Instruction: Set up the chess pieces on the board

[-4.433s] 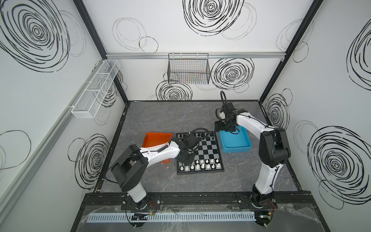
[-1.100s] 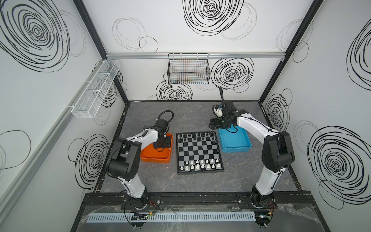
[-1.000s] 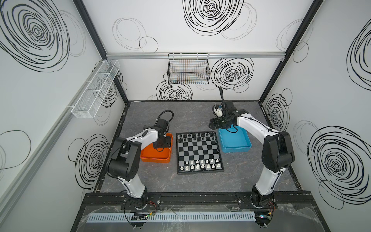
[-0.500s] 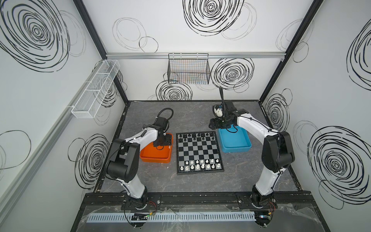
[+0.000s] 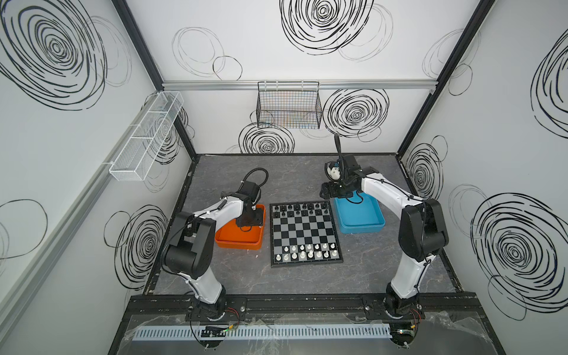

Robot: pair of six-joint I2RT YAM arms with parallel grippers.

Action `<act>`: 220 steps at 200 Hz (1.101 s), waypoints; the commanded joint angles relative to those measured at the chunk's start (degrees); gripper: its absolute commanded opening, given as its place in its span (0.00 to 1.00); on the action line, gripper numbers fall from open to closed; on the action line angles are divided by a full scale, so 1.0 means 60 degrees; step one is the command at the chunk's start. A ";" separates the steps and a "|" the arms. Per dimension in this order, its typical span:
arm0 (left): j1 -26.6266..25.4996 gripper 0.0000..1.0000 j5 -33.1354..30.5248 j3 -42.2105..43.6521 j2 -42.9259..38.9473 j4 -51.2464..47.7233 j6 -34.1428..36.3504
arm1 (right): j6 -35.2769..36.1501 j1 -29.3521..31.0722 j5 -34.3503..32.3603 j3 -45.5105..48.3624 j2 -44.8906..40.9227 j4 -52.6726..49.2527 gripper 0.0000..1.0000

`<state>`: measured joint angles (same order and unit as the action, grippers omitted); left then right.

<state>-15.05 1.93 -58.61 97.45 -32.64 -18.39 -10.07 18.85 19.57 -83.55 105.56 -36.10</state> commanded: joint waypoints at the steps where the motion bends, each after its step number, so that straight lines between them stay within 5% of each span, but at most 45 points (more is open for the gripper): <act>1: -0.0135 0.61 0.0096 -0.0089 0.0236 -0.0036 0.0153 | 0.0052 0.0010 -0.0130 -0.0271 0.0097 -0.0238 0.86; 47: -0.0217 0.58 0.0003 -0.0156 0.0192 -0.0120 0.0130 | 0.0092 0.0019 -0.0162 -0.0319 0.0088 -0.0286 0.86; 94: -0.0137 0.71 -0.0022 -0.0463 -0.0304 -0.0458 0.0074 | 0.0155 0.0009 -0.0253 -0.0655 0.0216 -0.0536 0.86; 220: 0.0408 0.68 0.0012 0.0085 -0.1425 -0.0808 0.0844 | -0.0330 0.0092 -0.0906 -0.2219 0.0862 -0.1596 0.85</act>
<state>-12.58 0.75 -61.04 92.42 -37.74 -13.76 -10.87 18.87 15.88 -94.17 109.43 -42.24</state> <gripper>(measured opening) 0.684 0.854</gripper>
